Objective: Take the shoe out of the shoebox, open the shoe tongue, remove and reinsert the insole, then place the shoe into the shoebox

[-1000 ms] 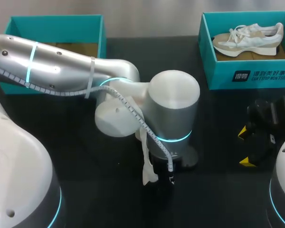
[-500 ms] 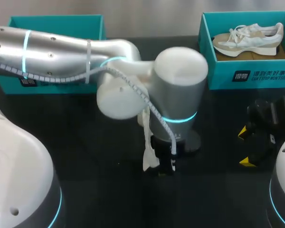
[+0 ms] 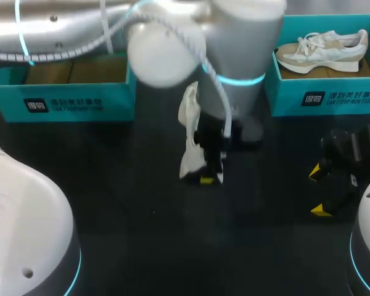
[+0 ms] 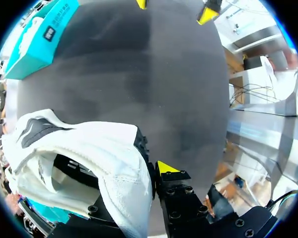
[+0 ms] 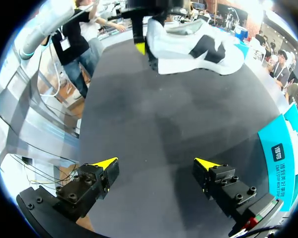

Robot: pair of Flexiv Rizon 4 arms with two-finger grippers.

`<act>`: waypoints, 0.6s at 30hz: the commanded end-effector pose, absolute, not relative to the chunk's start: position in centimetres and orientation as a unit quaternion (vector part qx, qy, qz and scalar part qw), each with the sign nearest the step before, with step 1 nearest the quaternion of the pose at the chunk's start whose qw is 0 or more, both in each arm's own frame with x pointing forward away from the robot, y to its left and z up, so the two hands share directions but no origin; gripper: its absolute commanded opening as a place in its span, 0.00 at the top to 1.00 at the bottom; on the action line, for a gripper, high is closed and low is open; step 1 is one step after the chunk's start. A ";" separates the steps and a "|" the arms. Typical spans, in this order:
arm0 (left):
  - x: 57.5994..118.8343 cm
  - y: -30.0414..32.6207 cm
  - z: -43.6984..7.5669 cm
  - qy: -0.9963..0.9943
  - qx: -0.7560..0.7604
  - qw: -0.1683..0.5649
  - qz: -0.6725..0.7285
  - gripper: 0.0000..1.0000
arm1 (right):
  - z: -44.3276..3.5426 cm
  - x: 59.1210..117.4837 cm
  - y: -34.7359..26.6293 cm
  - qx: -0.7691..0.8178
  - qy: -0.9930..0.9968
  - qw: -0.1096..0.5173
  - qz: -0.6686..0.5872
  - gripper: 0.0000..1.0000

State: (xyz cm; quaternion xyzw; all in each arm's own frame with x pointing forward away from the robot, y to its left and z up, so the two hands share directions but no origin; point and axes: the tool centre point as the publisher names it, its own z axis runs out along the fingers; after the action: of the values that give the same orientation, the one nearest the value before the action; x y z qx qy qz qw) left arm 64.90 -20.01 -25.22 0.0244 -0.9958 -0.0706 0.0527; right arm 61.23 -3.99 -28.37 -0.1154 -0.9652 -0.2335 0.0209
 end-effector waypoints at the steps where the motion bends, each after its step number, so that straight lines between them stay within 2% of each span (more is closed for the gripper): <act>1: 66.2 -19.8 -20.5 -0.996 0.006 0.053 -0.077 1.00 | -28.4 61.2 -3.9 -0.116 -0.966 0.020 -0.232 0.00; 18: 66.4 -19.9 -19.3 -0.996 -0.003 0.051 -0.078 1.00 | -28.4 61.2 -3.9 -0.116 -0.966 0.020 -0.232 0.00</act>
State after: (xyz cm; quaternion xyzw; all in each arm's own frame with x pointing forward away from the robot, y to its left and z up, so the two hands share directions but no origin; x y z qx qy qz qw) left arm 66.34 -19.93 -19.45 -0.0027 -0.9956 -0.0785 0.0510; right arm 61.23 -3.98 -28.37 -0.1154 -0.9652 -0.2335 0.0209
